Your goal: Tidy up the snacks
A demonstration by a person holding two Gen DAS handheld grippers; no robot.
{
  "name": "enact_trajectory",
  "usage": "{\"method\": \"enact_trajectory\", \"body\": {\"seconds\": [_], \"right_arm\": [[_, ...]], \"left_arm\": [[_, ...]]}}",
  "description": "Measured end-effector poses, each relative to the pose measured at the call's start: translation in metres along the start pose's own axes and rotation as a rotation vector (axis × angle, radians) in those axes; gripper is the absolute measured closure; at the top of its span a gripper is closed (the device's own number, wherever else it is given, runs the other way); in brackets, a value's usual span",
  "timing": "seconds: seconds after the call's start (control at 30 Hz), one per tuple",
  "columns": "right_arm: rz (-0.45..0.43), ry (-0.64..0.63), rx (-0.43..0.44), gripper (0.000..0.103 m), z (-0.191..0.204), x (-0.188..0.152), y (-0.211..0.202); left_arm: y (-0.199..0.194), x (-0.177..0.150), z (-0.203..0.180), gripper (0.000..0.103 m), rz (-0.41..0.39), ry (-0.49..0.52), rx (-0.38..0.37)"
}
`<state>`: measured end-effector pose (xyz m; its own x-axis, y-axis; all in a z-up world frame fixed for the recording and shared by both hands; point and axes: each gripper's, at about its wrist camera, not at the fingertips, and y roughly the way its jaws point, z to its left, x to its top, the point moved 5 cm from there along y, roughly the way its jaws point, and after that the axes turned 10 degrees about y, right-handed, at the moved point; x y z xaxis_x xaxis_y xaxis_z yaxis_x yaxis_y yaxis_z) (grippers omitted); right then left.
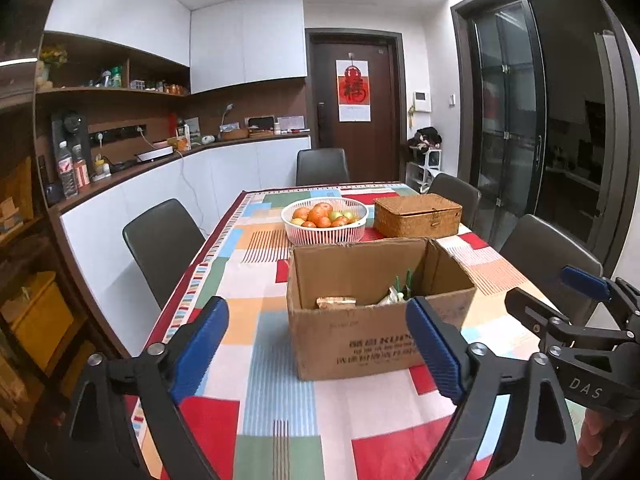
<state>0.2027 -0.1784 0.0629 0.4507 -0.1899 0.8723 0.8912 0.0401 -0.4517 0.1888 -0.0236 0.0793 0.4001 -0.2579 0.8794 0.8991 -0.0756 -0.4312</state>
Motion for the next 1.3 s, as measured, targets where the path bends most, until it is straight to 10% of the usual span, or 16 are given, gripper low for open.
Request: {"method": "enact_trajectory", "body": {"seconds": [0.4, 1.3], "right_arm": [[-0.109, -0.056, -0.054, 0.008, 0.000, -0.022, -0.056], [-0.053, -0.008, -0.035, 0.007, -0.008, -0.059, -0.064]], "left_arm": [[-0.040, -0.025, -0.006, 0.000, -0.020, -0.035, 0.003], [-0.052, -0.061, -0.005, 0.000, -0.007, -0.032, 0.029]]}}
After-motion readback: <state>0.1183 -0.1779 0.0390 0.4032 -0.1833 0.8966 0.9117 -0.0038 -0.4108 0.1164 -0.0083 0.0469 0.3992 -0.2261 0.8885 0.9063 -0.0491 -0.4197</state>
